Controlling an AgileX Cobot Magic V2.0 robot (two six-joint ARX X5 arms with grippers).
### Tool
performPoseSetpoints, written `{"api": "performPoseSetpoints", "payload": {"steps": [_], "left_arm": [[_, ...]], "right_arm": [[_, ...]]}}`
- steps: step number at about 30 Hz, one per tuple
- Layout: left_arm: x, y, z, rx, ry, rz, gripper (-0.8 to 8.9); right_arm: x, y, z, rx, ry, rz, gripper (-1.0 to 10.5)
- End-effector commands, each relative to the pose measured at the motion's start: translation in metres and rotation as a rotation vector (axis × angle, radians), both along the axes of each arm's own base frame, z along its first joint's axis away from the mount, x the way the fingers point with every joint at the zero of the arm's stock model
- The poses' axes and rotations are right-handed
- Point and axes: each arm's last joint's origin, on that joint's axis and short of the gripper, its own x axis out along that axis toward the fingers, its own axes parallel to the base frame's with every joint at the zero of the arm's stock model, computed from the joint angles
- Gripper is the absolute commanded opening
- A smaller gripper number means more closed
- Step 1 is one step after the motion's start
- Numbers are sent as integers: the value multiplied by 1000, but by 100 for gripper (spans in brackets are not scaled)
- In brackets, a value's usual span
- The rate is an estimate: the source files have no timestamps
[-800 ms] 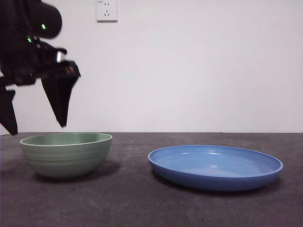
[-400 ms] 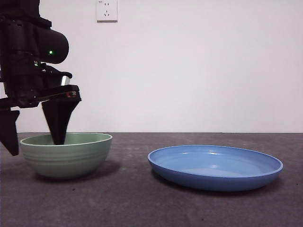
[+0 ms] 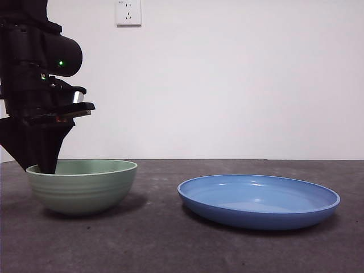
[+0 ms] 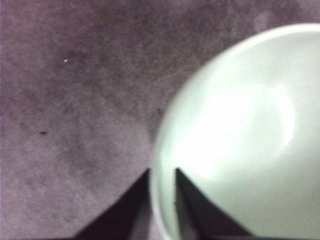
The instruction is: Place the green bowl on the blue plate
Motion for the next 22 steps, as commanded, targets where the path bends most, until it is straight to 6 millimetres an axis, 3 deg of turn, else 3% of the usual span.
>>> {"api": "performPoseSetpoints", "payload": {"steps": [1,6,13,22], "left_arm": [[6,-3,0,-1,-13,-10,14],[7,-3,1,-2,-19,-9,14],[8,-14,24,-9,-5,27,14],[5,-61,58,-37,-41,-46,14]], "right_arm": [[-1,0,5,5,-18,7,610],[-1,0,5,5,-18,7,610],[-1,0,5,5,-18,7,610],[-1,0,5,5,-18,7,610]]}}
